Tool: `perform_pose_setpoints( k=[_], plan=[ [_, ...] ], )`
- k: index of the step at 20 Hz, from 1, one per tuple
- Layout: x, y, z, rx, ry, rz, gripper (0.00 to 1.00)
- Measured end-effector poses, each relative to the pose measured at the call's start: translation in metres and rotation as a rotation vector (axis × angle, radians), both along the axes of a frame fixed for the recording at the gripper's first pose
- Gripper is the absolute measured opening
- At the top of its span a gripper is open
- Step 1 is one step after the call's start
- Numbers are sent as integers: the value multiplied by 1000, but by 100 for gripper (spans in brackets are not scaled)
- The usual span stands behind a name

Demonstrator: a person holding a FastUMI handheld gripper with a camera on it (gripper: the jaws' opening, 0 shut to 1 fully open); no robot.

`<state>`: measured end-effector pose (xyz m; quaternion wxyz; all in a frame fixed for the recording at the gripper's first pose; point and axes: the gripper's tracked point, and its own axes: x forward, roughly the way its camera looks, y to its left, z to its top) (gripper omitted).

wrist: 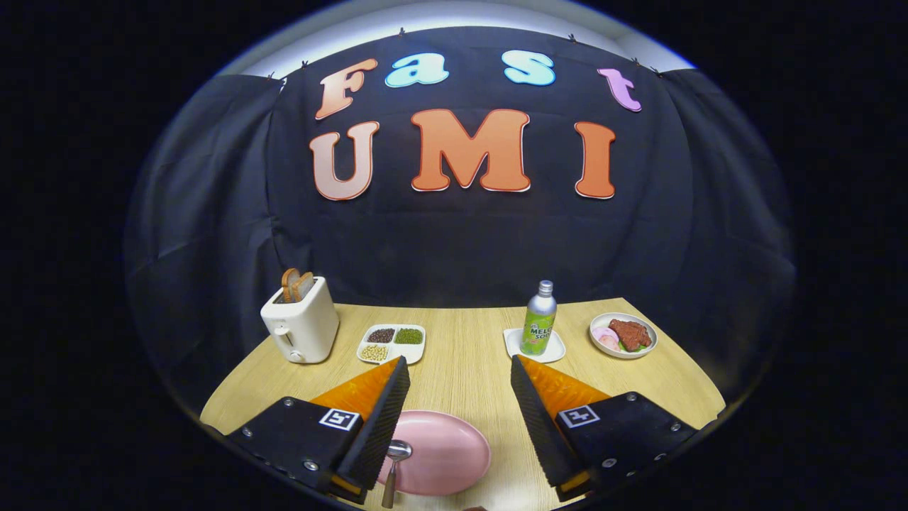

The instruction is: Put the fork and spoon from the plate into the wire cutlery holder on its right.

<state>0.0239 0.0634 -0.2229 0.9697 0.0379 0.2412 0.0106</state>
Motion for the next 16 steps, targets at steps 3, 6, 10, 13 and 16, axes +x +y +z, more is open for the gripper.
perform_pose_setpoints(
  k=[3,6,10,13,16],
  plan=[
    [-6,16,-18,10,51,30,87],
    [-12,29,-35,7,104,63,86],
    [-26,47,-62,18,203,120,87],
    [-40,58,-86,14,298,163,87],
    [-58,67,-112,6,413,206,87]
  ],
)
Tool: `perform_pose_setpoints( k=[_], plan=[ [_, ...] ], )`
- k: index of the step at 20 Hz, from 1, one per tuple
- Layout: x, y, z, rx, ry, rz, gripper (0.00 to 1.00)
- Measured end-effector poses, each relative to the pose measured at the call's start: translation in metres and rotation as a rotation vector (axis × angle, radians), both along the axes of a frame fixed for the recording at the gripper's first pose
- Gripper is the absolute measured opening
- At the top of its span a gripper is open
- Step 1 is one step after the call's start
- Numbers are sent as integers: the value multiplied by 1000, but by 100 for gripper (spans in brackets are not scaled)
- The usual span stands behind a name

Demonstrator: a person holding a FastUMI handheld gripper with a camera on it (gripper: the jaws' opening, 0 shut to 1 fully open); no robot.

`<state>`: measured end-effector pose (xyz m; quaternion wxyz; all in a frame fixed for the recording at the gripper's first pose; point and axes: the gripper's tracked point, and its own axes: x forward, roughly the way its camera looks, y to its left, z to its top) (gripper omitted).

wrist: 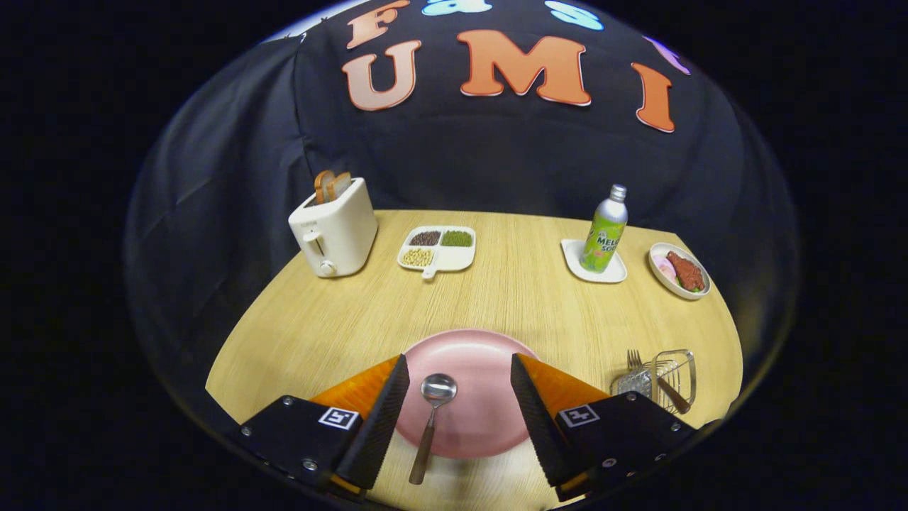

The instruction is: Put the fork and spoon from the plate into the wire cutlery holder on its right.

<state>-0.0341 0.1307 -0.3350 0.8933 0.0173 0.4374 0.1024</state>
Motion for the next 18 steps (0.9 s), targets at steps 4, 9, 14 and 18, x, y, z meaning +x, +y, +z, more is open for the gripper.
perform_pose_setpoints(
  k=[4,9,14,18],
  plan=[
    [-22,18,-30,1,137,76,87],
    [-42,23,-62,-38,262,145,86],
    [-54,24,-83,-66,370,190,75],
    [-64,20,-95,-83,455,212,53]
  ],
)
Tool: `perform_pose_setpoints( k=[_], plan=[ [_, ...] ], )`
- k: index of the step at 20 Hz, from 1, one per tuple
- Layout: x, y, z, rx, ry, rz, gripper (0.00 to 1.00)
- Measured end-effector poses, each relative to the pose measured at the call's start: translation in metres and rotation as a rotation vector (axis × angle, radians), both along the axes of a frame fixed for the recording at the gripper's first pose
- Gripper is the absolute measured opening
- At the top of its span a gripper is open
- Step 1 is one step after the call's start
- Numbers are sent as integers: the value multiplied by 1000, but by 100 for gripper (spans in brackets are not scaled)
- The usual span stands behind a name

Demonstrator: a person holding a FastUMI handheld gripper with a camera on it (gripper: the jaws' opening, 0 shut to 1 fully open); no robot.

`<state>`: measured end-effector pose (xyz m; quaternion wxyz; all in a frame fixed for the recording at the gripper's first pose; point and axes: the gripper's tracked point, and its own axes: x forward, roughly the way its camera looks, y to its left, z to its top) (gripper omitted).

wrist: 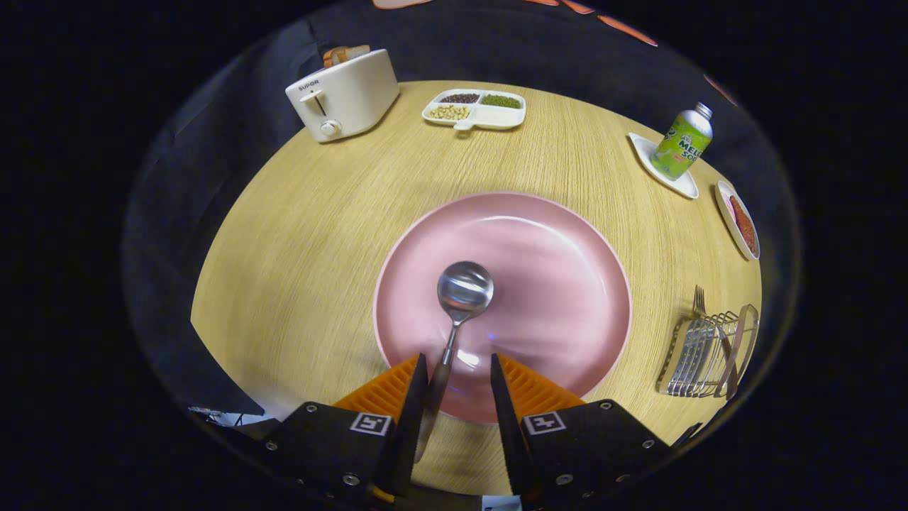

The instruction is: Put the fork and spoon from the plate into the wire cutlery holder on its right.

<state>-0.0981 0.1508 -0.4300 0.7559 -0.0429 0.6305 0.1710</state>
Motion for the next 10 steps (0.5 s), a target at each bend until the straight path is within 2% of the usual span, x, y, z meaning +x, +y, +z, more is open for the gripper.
perform_pose_setpoints(
  k=[2,3,5,7,10],
  plan=[
    [-4,-2,-4,-5,31,16,40],
    [-8,-4,-6,-8,57,15,30],
    [-10,-10,-10,-20,99,-10,17],
    [-11,-8,-10,-3,134,-27,12],
    [-9,-7,-10,16,140,-25,9]
  ],
)
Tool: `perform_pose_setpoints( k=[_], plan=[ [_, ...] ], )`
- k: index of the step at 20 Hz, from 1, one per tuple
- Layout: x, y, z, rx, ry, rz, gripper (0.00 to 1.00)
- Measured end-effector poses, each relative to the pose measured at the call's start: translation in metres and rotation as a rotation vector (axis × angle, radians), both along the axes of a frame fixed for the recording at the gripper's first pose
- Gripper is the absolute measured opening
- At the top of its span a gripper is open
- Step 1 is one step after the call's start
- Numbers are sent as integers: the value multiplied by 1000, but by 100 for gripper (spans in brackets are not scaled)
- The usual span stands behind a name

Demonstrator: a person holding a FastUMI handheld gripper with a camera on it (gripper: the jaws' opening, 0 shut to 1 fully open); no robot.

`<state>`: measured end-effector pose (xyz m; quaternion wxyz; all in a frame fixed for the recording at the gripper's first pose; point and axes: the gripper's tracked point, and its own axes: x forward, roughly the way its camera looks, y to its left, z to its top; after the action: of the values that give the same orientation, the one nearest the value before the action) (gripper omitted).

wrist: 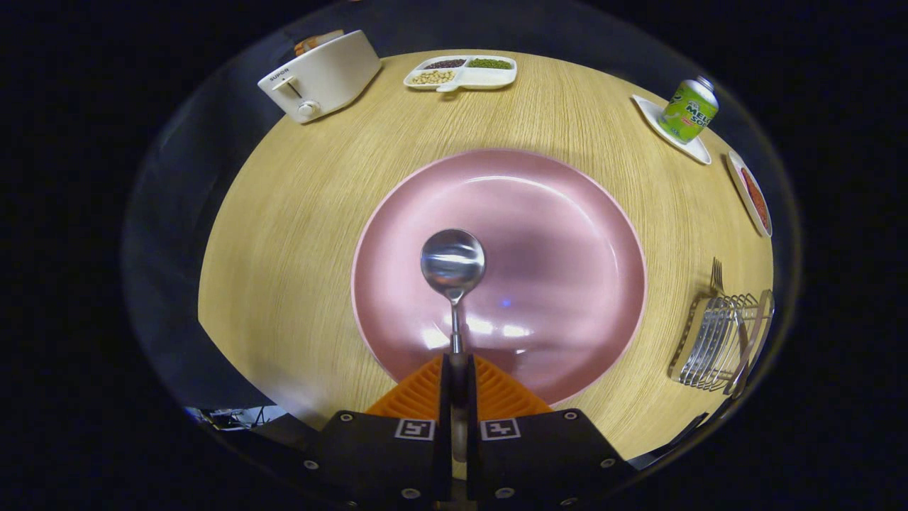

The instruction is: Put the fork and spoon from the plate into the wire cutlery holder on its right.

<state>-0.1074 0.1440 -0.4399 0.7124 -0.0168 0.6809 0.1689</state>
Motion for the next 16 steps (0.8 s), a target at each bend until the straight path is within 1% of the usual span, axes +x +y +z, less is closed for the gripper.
perform_pose_setpoints(
  k=[3,5,9,13,16],
  plan=[
    [3,-6,2,-14,-33,12,6],
    [9,-12,10,-3,-71,-11,5],
    [27,-29,33,34,-156,-125,5],
    [36,-60,54,20,-225,-203,5],
    [34,-87,67,6,-250,-258,5]
  ],
)
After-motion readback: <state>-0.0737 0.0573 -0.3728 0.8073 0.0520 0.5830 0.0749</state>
